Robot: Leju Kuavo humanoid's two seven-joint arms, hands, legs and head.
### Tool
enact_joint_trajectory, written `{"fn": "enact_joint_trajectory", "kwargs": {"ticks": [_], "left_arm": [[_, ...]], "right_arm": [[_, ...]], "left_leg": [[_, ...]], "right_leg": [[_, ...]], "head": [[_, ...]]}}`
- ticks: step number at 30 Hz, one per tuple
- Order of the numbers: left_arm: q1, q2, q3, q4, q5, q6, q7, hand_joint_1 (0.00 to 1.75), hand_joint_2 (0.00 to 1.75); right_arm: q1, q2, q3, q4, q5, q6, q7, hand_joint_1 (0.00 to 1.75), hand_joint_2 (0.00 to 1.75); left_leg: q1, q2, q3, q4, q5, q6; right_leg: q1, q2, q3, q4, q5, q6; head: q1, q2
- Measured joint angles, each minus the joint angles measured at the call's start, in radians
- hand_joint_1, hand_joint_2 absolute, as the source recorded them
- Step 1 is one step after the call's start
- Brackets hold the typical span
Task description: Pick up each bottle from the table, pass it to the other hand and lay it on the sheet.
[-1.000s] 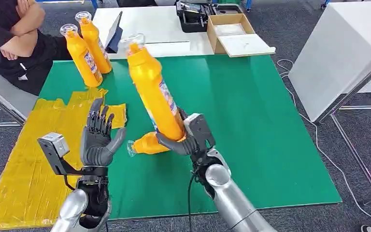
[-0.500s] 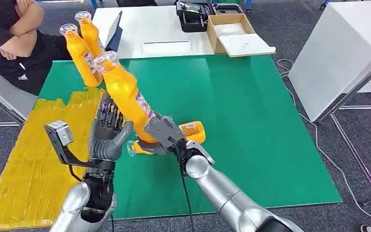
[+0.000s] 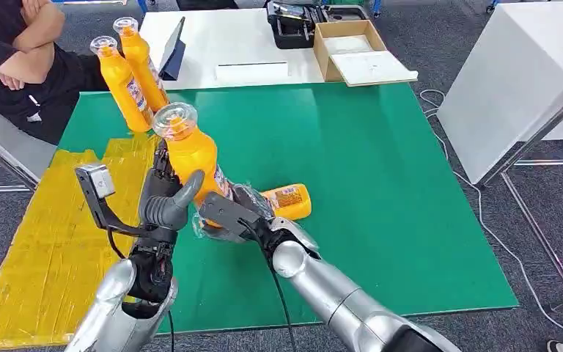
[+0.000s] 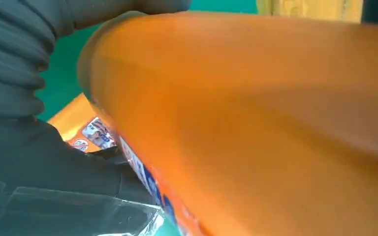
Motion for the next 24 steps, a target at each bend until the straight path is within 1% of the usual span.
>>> {"fn": "enact_joint_trajectory", "kwargs": {"ticks": [3, 8, 9, 10, 11, 12, 17, 24], "left_arm": [[-0.027, 0.000, -0.006, 0.031, -0.069, 0.011, 0.002, 0.00, 1.75], [-0.101, 0.005, -0.032, 0.098, -0.307, 0.030, 0.040, 0.00, 1.75], [-0.113, 0.006, -0.037, 0.108, -0.353, 0.030, 0.045, 0.07, 1.75], [-0.122, 0.007, -0.041, 0.116, -0.396, 0.029, 0.052, 0.07, 1.75], [-0.130, 0.009, -0.044, 0.121, -0.429, 0.029, 0.056, 1.52, 1.75], [-0.137, 0.011, -0.048, 0.125, -0.457, 0.028, 0.060, 1.75, 1.75], [-0.149, 0.011, -0.051, 0.138, -0.560, -0.007, 0.064, 1.75, 1.75], [-0.153, 0.011, -0.050, 0.140, -0.576, -0.019, 0.063, 1.75, 1.75]], "right_arm": [[-0.011, 0.000, 0.006, 0.013, 0.000, -0.002, 0.005, 1.75, 1.75], [-0.021, 0.003, 0.018, 0.031, 0.002, -0.002, 0.005, 1.75, 1.75], [-0.022, 0.003, 0.018, 0.035, 0.001, -0.002, 0.005, 1.75, 1.75], [-0.023, 0.003, 0.018, 0.040, -0.002, -0.002, 0.005, 1.75, 1.75], [-0.023, 0.003, 0.018, 0.044, -0.002, -0.002, 0.005, 1.75, 1.75], [-0.023, 0.003, 0.019, 0.049, -0.004, -0.002, 0.004, 1.75, 1.75], [-0.025, 0.006, 0.019, 0.069, -0.011, 0.000, -0.011, 1.75, 1.75], [-0.027, 0.016, 0.019, 0.083, -0.013, 0.002, -0.012, 1.75, 1.75]], "left_leg": [[0.000, 0.000, 0.000, 0.000, 0.000, 0.000], [0.000, 0.000, 0.000, 0.000, 0.000, 0.000], [0.000, 0.000, 0.000, 0.000, 0.000, 0.000], [0.000, 0.000, 0.000, 0.000, 0.000, 0.000], [0.000, 0.000, 0.000, 0.000, 0.000, 0.000], [0.000, 0.000, 0.000, 0.000, 0.000, 0.000], [0.000, 0.000, 0.000, 0.000, 0.000, 0.000], [0.000, 0.000, 0.000, 0.000, 0.000, 0.000]], "right_leg": [[0.000, 0.000, 0.000, 0.000, 0.000, 0.000], [0.000, 0.000, 0.000, 0.000, 0.000, 0.000], [0.000, 0.000, 0.000, 0.000, 0.000, 0.000], [0.000, 0.000, 0.000, 0.000, 0.000, 0.000], [0.000, 0.000, 0.000, 0.000, 0.000, 0.000], [0.000, 0.000, 0.000, 0.000, 0.000, 0.000], [0.000, 0.000, 0.000, 0.000, 0.000, 0.000], [0.000, 0.000, 0.000, 0.000, 0.000, 0.000]], "head": [[0.000, 0.000], [0.000, 0.000], [0.000, 0.000], [0.000, 0.000], [0.000, 0.000], [-0.001, 0.000], [0.000, 0.000], [0.000, 0.000]]}}
